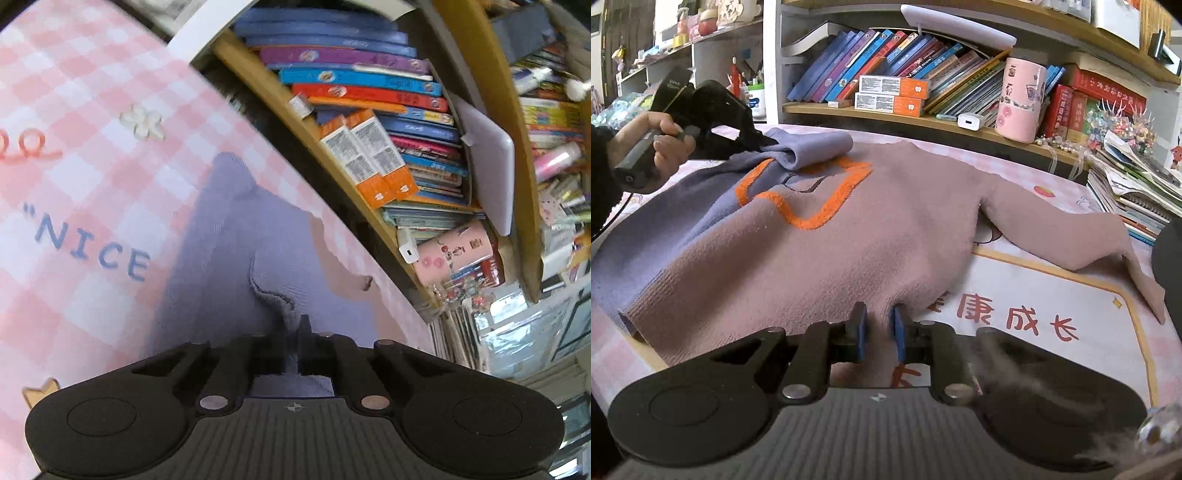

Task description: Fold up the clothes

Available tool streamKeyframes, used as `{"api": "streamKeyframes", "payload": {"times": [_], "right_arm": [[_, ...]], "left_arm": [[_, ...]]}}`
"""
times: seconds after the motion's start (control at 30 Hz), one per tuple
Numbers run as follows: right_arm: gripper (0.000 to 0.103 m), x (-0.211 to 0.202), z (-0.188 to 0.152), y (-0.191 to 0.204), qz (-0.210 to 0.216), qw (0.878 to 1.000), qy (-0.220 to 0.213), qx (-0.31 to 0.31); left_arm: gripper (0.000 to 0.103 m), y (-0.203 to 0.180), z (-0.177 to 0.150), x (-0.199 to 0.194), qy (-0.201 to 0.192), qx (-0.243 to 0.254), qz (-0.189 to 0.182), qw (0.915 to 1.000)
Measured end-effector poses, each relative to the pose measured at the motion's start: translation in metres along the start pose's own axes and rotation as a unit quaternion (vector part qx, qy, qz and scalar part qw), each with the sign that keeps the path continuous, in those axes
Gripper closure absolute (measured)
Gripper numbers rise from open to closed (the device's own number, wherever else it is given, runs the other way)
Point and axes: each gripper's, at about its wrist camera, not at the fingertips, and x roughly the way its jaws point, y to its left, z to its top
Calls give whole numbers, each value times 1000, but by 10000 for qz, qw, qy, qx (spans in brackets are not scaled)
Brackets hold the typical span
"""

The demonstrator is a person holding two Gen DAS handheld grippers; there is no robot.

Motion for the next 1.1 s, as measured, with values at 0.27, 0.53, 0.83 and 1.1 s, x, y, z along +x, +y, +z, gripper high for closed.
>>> {"api": "streamKeyframes", "payload": {"times": [0.27,0.53,0.83,1.1], "right_arm": [[86,3,7,2,1,9996,194,-228],[86,5,6,2,-30,9998,118,-141],[86,7,10,4,-69,9994,198,-291],[86,9,13,2,7,9989,318,-333]], "left_arm": [[100,13,67,-143,-1983,1181,801,9697],[100,65,86,-195,-1851,1914,2801,9223],[94,96,83,-183,-1552,2150,3341,9045],[51,68,36,-195,-1453,1754,2906,9294]]}}
